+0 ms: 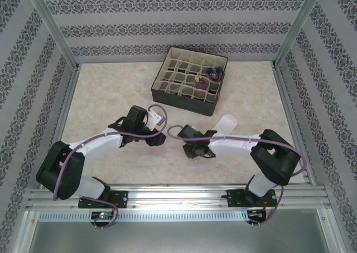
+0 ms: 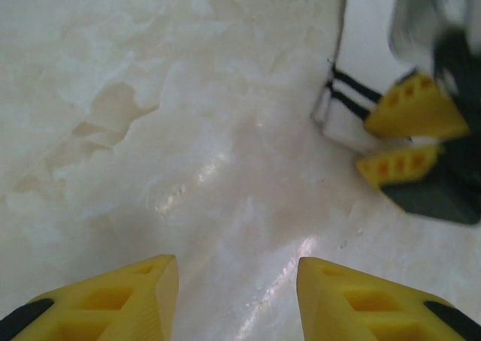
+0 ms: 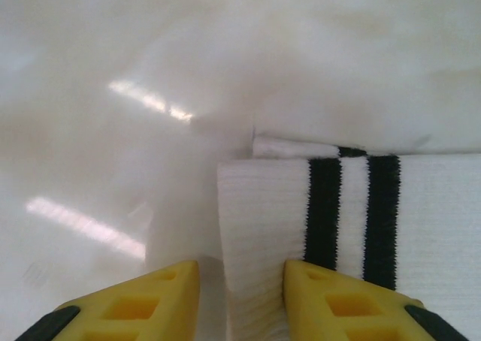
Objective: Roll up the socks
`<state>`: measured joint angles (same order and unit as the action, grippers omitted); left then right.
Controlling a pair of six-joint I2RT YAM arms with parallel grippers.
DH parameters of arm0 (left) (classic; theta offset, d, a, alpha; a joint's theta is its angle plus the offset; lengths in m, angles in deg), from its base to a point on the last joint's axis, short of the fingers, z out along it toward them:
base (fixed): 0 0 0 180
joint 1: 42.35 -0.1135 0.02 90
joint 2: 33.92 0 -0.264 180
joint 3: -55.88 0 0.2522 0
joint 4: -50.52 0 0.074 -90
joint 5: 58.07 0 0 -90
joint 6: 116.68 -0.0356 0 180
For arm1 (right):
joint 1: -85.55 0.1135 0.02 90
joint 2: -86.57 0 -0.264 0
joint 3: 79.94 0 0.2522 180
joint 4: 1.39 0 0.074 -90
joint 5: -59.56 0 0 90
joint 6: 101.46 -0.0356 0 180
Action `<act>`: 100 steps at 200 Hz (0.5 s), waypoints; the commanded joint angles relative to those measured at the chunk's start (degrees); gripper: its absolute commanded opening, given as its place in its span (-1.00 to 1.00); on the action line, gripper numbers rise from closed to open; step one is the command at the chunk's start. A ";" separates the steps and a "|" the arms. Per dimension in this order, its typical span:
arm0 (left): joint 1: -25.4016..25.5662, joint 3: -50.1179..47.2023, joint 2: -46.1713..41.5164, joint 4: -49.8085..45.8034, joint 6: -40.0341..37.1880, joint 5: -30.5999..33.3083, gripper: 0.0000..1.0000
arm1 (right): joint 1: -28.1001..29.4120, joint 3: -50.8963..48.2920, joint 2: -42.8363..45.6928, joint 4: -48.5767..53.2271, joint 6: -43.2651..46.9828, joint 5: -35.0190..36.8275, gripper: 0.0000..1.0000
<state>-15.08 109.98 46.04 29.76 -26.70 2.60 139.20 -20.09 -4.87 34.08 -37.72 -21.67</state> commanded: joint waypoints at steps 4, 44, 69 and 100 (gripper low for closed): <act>-0.10 -1.94 -2.31 2.41 -1.11 0.25 -0.09 | 3.26 -2.38 0.29 7.19 2.03 0.96 -0.52; -0.06 -6.00 -6.74 6.79 -3.04 -2.17 -0.10 | 5.04 -3.81 3.82 4.66 5.32 -3.26 -0.84; 0.05 -10.01 -10.19 12.22 -6.21 -6.79 -0.10 | 5.09 -4.30 8.28 2.93 9.71 -8.50 -0.94; 2.45 -16.54 -12.37 27.58 -11.40 -15.63 -0.10 | 2.63 -5.80 13.46 0.22 14.73 -19.60 -0.95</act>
<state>-14.58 97.17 34.79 42.98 -31.37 -3.78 143.42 -24.75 4.68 35.87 -28.62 -30.52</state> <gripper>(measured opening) 0.449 0.049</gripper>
